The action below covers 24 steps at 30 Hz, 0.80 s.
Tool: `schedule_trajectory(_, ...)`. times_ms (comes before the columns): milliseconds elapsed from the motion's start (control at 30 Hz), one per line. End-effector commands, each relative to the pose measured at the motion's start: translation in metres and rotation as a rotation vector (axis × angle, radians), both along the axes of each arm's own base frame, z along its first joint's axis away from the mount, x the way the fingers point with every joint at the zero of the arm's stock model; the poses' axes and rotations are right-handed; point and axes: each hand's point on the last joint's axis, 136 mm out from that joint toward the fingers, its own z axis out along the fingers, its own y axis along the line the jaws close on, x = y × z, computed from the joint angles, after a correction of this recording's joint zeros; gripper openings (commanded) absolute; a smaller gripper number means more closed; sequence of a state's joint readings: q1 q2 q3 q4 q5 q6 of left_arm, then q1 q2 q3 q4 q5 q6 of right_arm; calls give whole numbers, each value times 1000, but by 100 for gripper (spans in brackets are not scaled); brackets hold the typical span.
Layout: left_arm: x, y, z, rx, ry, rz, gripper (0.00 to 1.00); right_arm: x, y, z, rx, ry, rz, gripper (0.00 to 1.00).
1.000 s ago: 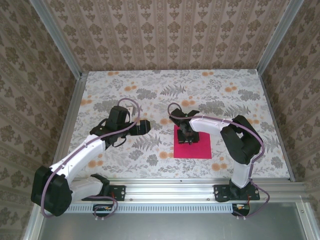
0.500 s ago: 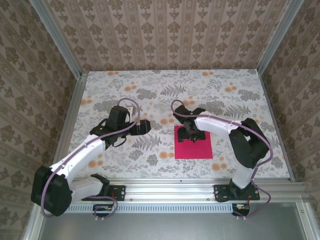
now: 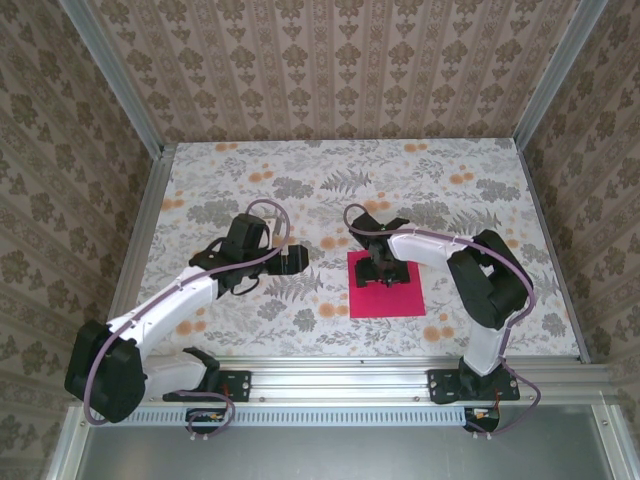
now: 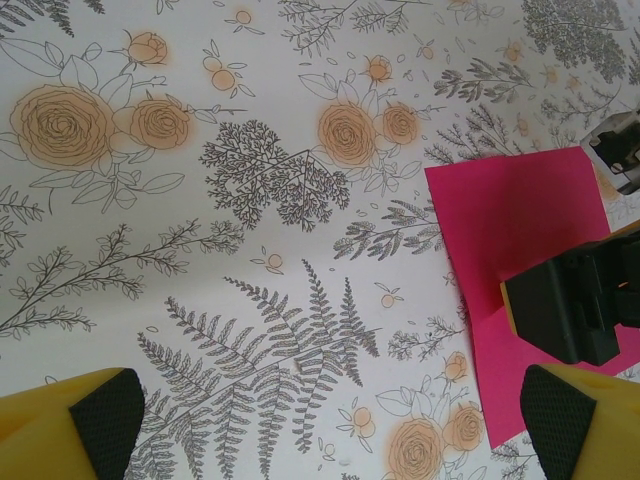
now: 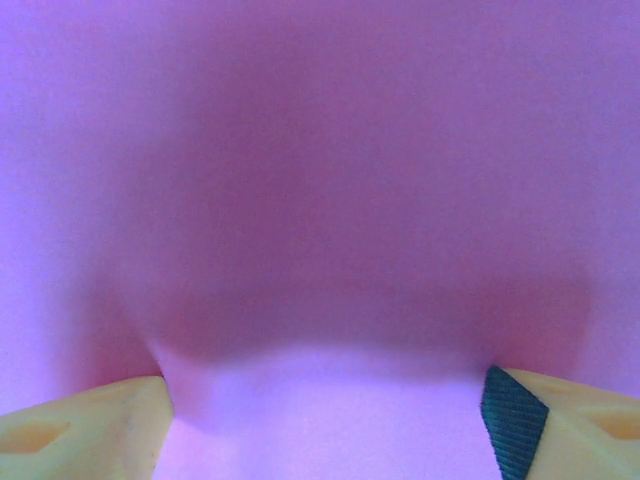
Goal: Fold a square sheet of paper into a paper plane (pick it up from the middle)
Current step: Fold the square sheet of paper in half at the center of the table.
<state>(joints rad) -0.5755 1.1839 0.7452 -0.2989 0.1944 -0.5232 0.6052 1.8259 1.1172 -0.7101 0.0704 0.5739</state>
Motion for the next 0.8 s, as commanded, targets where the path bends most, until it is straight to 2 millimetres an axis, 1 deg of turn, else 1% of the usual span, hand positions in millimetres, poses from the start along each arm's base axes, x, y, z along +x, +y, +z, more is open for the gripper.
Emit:
schedule_trajectory(0, 5, -5, 12, -16, -23, -1, 100, -29, -16, -33, -71, 116, 12, 78)
schedule_trajectory(100, 6, -6, 13, -14, -22, -3, 100, -25, -17, -24, -78, 93, 13, 70)
schedule_trajectory(233, 6, -5, 15, -12, -24, -3, 100, -19, -14, -9, -66, 66, 20, 67)
schedule_trajectory(300, 5, -6, 15, -12, -24, -5, 100, -15, -9, 5, -33, 35, 23, 63)
schedule_trajectory(367, 5, -5, 16, -11, -26, -5, 100, -11, -2, 22, 14, 0, 26, 57)
schedule_trajectory(433, 6, -3, 16, -4, -31, 4, 100, -7, 9, 43, 89, -43, 25, 51)
schedule_trajectory(467, 7, -2, 17, 0, -35, 8, 100, -5, 15, 51, 132, -59, 25, 45)
schedule_trajectory(500, 7, -2, 18, 1, -38, 15, 100, -5, 23, 60, 185, -75, 24, 42)
schedule_trajectory(567, 9, 1, 18, 5, -43, 31, 100, -5, 36, 74, 280, -98, 17, 41)
schedule_trajectory(633, 12, 2, 20, 6, -49, 45, 100, -4, 52, 88, 396, -117, 11, 43)
schedule_trajectory(700, 13, 2, 21, 3, -52, 49, 100, -4, 73, 102, 544, -130, 7, 42)
schedule_trajectory(767, 13, 1, 23, -4, -55, 49, 100, 1, 92, 116, 680, -158, -1, 42)
